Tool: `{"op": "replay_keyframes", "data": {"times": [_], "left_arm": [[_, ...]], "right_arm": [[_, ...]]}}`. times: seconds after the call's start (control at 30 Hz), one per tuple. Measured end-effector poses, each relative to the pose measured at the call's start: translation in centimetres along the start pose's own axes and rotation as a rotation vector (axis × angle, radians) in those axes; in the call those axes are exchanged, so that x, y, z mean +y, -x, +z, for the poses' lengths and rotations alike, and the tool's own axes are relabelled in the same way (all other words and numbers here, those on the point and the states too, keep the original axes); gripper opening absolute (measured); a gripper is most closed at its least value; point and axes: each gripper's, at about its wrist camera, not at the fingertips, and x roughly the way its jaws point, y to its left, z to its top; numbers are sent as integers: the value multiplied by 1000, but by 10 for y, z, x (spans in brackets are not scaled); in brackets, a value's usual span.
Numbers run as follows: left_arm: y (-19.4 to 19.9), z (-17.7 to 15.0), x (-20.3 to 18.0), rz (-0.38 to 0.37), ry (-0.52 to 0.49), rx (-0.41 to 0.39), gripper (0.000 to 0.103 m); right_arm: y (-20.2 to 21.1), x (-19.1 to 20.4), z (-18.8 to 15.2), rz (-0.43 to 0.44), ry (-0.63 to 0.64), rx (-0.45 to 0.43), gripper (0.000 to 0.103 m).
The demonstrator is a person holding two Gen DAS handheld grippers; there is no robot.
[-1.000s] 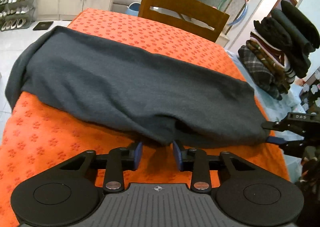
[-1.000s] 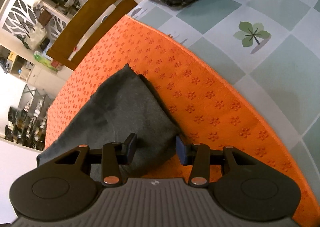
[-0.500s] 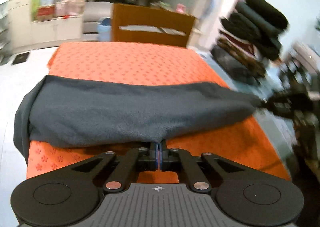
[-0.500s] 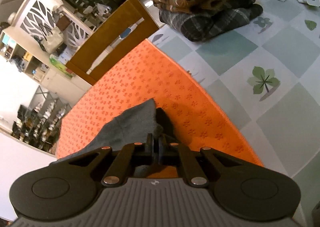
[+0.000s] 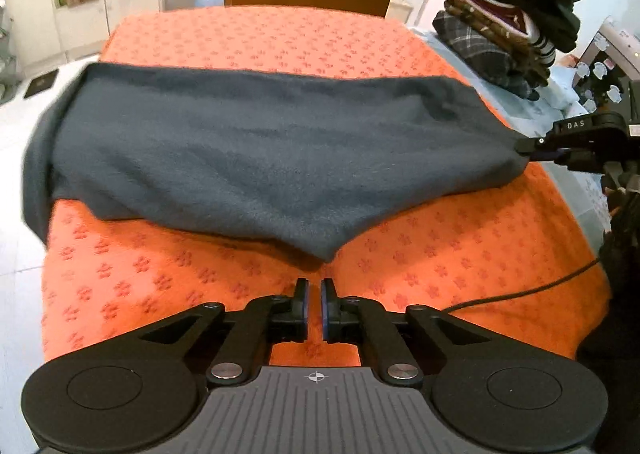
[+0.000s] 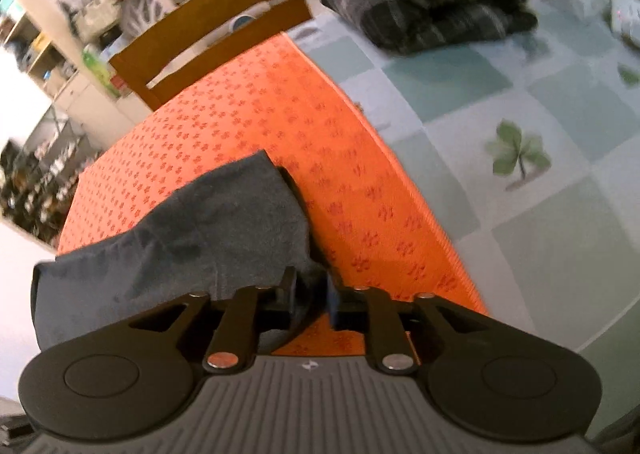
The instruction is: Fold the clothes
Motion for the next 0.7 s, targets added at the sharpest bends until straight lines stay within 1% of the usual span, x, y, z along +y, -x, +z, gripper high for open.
{"op": "replay_keyframes", "data": {"times": [0.03,0.07,0.1,0.13,0.17,0.23,0.33,0.43,0.53,0.6,0.7], "left_arm": [[8,-3,-1,11,4,-11,24],[16,-6,-1,21,8,-21,30],[25,-9,-2,33,15,-37,39],[35,-13,-3,43,25,-58,43],[45,-16,-4,50,36,-74,45],[62,-23,-7,63,51,-100,52],[86,-34,-10,85,62,-138,58],[108,-45,-9,93,87,-172,60],[131,-58,-3,97,102,-206,64],[145,-66,1,103,102,-224,65],[167,-78,12,110,93,-250,72]], "right_arm": [[5,2,1,-5,27,-3,30],[11,5,1,1,49,-4,33],[18,7,1,6,72,-5,35],[24,10,1,12,95,-6,37],[30,14,0,17,122,-7,39],[44,24,-5,28,180,-11,47],[64,41,-17,45,262,-20,56],[82,61,-34,81,329,-18,58],[95,81,-52,115,372,-11,59],[102,97,-66,129,389,-10,60],[112,123,-89,145,405,-18,62]]}}
